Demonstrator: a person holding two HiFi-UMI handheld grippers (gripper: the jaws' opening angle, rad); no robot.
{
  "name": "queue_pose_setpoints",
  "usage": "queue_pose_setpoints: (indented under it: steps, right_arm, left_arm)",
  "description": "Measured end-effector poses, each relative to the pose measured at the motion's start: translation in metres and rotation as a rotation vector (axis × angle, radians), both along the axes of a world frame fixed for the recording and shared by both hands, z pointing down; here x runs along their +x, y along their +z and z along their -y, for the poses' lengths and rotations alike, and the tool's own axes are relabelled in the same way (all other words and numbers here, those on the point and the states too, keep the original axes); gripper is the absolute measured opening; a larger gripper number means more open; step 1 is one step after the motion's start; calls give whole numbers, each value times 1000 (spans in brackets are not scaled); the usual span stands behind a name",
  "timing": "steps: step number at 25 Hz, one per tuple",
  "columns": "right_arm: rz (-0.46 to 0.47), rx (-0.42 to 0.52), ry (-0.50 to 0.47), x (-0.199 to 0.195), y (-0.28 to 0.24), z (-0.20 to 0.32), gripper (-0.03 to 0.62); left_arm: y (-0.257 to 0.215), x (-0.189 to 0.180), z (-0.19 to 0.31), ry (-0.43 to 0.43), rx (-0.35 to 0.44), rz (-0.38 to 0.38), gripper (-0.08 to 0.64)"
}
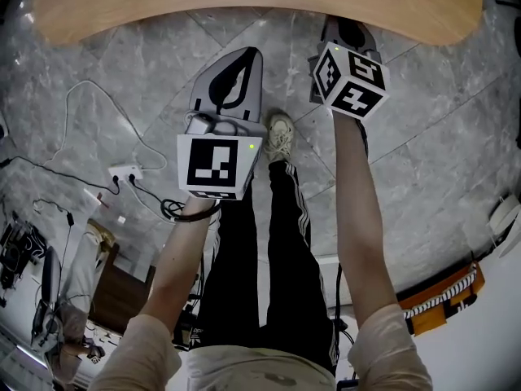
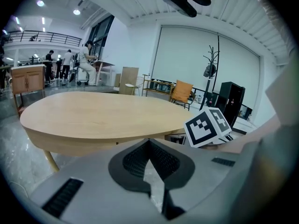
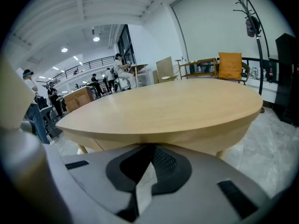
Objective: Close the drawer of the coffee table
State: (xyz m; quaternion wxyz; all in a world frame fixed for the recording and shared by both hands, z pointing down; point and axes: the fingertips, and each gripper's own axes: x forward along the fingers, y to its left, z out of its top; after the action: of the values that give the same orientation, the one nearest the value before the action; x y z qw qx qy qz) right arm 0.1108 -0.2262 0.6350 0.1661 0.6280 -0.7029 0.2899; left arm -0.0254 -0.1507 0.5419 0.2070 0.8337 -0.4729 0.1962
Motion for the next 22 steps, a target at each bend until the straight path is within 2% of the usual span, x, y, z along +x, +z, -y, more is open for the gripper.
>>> queue_pose_setpoints:
  steps: [4, 6, 9, 12, 16, 20, 22]
  right_arm:
    - [-17, -59, 44, 3, -23, -25, 8]
    - [-52, -79, 26, 1, -50, -31, 6]
    - [-98, -78, -25, -11, -121, -27, 7]
    - [-109, -70, -29, -27, -205, -20, 6]
    - [-124, 53, -53, -47, -334, 3, 6]
    - [-184, 191, -131, -51, -463, -36, 6]
    - [-206, 279, -152, -53, -519, -55, 6]
  left_arm:
    - [-39, -9, -1, -27, 13, -20, 8]
    - [-69, -11, 4, -39, 14, -33, 8]
    - [-138, -14, 21, -57, 57, -48, 8]
    - [-215, -25, 43, -101, 109, -73, 8]
    - [-316, -32, 69, -141, 182, -92, 8]
    - [-406, -24, 23, -165, 179, -157, 8]
    - [-443, -22, 4, -164, 215, -163, 8]
